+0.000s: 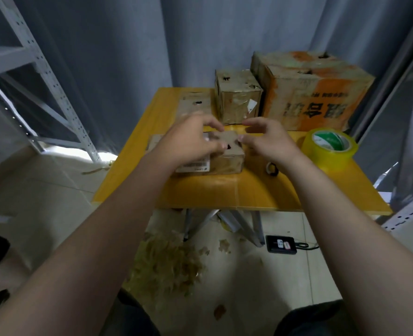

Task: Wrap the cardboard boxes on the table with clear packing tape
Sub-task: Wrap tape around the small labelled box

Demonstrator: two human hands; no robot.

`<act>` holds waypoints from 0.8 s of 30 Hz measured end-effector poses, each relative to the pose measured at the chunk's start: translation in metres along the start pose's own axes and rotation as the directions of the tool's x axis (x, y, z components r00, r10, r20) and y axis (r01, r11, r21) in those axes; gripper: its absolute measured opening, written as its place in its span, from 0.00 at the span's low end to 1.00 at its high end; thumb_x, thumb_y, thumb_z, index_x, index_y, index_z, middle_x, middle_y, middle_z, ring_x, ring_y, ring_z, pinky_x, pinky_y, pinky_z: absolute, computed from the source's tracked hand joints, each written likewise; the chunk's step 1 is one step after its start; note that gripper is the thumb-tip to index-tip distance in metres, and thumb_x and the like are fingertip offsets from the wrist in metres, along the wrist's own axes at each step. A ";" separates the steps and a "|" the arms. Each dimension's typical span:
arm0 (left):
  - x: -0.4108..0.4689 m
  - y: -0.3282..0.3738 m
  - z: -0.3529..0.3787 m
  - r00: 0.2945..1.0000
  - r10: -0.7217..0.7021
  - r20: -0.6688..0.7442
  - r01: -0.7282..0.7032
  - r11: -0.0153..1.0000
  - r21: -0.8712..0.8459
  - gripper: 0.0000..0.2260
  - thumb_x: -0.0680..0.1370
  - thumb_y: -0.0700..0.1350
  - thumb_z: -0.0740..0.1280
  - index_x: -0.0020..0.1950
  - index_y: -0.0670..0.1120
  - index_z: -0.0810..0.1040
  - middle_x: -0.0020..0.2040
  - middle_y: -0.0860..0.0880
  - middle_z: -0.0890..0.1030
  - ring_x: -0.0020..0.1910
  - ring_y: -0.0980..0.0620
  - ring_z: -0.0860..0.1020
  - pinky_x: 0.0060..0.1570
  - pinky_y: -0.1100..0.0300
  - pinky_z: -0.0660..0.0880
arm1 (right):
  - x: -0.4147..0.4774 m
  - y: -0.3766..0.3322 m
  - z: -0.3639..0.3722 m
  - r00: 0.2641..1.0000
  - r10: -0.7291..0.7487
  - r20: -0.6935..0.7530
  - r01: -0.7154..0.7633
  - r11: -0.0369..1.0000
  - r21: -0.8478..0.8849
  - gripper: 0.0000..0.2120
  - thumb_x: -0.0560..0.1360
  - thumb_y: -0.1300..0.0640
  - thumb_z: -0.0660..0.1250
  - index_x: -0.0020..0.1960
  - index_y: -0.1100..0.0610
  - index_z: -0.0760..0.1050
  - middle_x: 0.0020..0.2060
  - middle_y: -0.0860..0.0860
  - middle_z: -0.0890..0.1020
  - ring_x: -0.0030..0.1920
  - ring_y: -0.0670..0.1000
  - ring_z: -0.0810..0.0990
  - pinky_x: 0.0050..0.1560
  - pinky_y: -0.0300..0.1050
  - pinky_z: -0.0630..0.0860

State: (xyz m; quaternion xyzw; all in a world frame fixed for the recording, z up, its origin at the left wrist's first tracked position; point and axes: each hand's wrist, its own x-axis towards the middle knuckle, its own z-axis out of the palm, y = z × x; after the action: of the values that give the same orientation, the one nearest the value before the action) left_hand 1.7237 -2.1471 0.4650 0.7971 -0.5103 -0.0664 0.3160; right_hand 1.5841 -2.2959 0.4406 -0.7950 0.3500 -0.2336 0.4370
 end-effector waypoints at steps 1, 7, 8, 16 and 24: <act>0.000 -0.002 0.003 0.997 0.009 0.078 -0.012 0.999 0.040 0.21 0.73 0.54 0.78 0.65 0.59 0.80 0.70 0.57 0.72 0.70 0.55 0.68 0.68 0.50 0.68 | -0.001 -0.001 -0.003 0.999 -0.017 -0.033 0.017 1.000 -0.019 0.18 0.79 0.53 0.74 0.67 0.50 0.79 0.63 0.47 0.80 0.61 0.50 0.80 0.57 0.48 0.81; 0.016 -0.015 0.019 0.967 -0.034 0.253 -0.009 0.986 0.166 0.23 0.75 0.45 0.77 0.66 0.64 0.78 0.79 0.60 0.65 0.79 0.51 0.62 0.77 0.30 0.47 | -0.005 0.010 -0.041 0.991 0.019 -0.133 -0.059 0.951 -0.304 0.04 0.78 0.53 0.73 0.53 0.49 0.82 0.52 0.49 0.82 0.57 0.53 0.79 0.58 0.49 0.76; 0.019 -0.014 0.021 0.967 -0.032 0.254 -0.010 0.987 0.160 0.23 0.75 0.44 0.76 0.65 0.64 0.78 0.79 0.60 0.66 0.78 0.52 0.63 0.77 0.29 0.46 | -0.006 0.013 -0.046 0.990 0.016 -0.143 -0.066 0.936 -0.345 0.04 0.78 0.54 0.73 0.52 0.50 0.82 0.51 0.51 0.83 0.57 0.55 0.79 0.59 0.52 0.78; 0.030 0.015 0.035 0.986 -0.084 0.146 0.076 0.995 0.065 0.22 0.75 0.36 0.67 0.63 0.54 0.66 0.61 0.54 0.74 0.62 0.53 0.68 0.80 0.39 0.38 | -0.014 0.033 -0.078 0.956 0.053 -0.287 -0.233 0.731 -0.642 0.17 0.78 0.54 0.69 0.67 0.50 0.77 0.68 0.58 0.74 0.70 0.68 0.63 0.69 0.65 0.66; 0.034 0.037 0.053 0.992 -0.023 0.127 0.020 0.999 0.026 0.20 0.77 0.44 0.69 0.68 0.55 0.72 0.70 0.52 0.72 0.72 0.47 0.71 0.80 0.37 0.42 | -0.012 0.060 -0.085 0.950 0.169 -0.263 -0.304 0.695 -0.651 0.31 0.75 0.69 0.61 0.73 0.46 0.64 0.62 0.59 0.78 0.71 0.67 0.66 0.70 0.67 0.54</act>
State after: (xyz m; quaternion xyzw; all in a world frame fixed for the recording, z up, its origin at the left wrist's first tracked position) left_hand 1.6882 -2.2098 0.4514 0.8004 -0.5216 -0.1140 0.2724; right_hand 1.4977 -2.3549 0.4315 -0.8226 0.5494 -0.1015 0.1056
